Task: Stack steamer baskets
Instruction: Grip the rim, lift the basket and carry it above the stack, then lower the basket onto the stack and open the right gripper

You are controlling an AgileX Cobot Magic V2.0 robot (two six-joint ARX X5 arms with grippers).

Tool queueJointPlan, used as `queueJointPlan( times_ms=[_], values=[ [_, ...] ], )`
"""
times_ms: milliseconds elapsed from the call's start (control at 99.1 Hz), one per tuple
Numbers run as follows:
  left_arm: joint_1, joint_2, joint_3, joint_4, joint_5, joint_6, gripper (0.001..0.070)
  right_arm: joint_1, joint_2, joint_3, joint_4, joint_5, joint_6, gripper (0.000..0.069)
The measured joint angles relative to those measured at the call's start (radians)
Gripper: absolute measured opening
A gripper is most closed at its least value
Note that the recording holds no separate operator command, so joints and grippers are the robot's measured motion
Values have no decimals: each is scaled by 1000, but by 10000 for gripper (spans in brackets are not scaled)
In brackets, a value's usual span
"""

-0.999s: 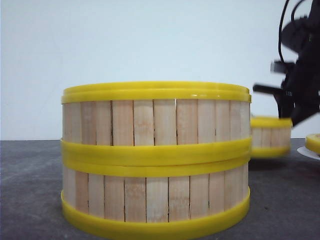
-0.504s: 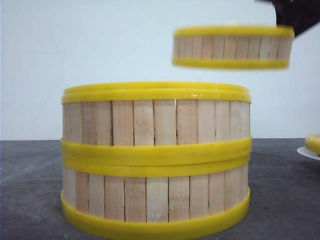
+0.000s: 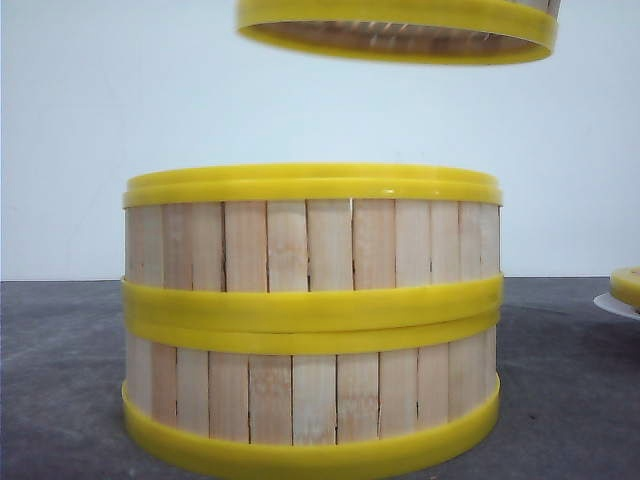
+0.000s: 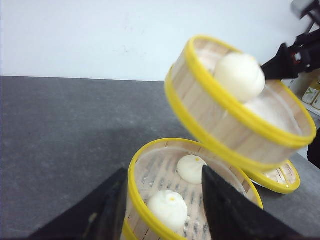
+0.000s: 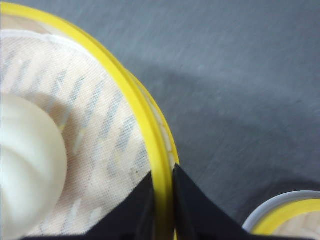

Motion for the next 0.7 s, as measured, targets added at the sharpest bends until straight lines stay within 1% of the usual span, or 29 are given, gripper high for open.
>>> queueJointPlan(
  times_ms=[323,565,696],
  values=[
    [0,0,0,-16,0,8,275,139,89,0,3,4,-12,27],
    [0,0,0,-27,0,8,275,181,175,-1,3,10,-20,27],
    [0,0,0,-31,0,8,275,192,187,-3,3,46,-23,27]
  ],
)
